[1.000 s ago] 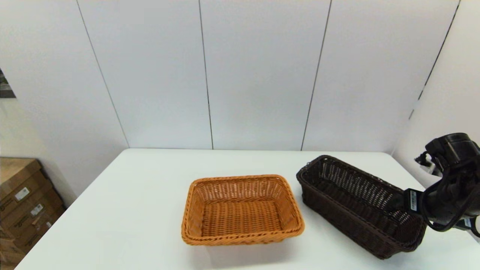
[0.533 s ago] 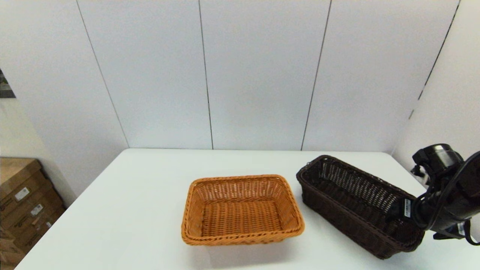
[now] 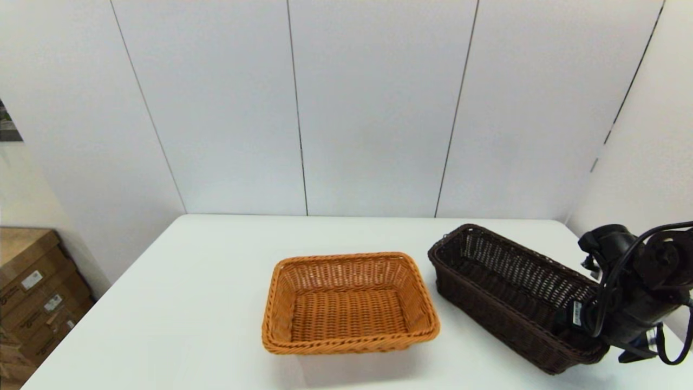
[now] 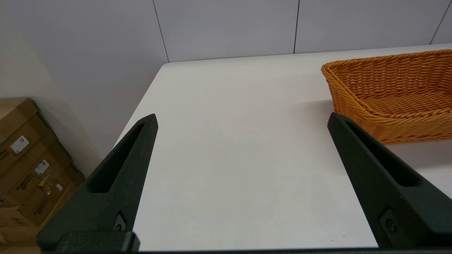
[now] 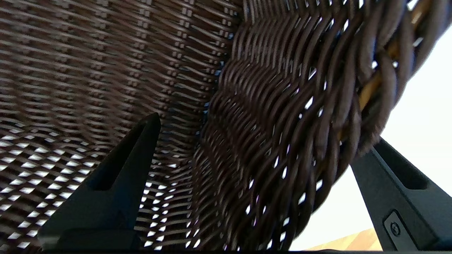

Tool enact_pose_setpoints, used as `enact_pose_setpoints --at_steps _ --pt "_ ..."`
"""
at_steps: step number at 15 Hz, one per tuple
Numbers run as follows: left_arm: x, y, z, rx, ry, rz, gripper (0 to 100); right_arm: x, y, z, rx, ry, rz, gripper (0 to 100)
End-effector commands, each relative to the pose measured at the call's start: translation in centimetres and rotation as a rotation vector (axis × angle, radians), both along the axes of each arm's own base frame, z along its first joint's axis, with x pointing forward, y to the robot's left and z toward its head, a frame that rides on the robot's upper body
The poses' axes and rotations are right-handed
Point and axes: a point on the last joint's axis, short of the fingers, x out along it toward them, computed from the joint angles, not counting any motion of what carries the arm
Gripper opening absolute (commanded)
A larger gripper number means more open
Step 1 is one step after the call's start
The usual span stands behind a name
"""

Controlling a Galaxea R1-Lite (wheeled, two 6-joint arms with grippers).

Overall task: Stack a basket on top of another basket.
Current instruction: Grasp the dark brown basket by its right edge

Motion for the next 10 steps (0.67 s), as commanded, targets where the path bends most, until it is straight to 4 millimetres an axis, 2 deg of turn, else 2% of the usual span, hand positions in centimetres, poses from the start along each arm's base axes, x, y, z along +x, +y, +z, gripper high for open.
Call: enact_pose_setpoints --at_steps 1,10 --pt "0.00 0.00 0.00 0.000 -0.001 0.001 100 0.03 -0.11 -0.15 0.001 0.006 -0.006 0" --pt "0.00 0.00 0.00 0.000 -0.001 0.001 100 0.50 -0.25 0.36 0.004 -0.025 -0.030 0"
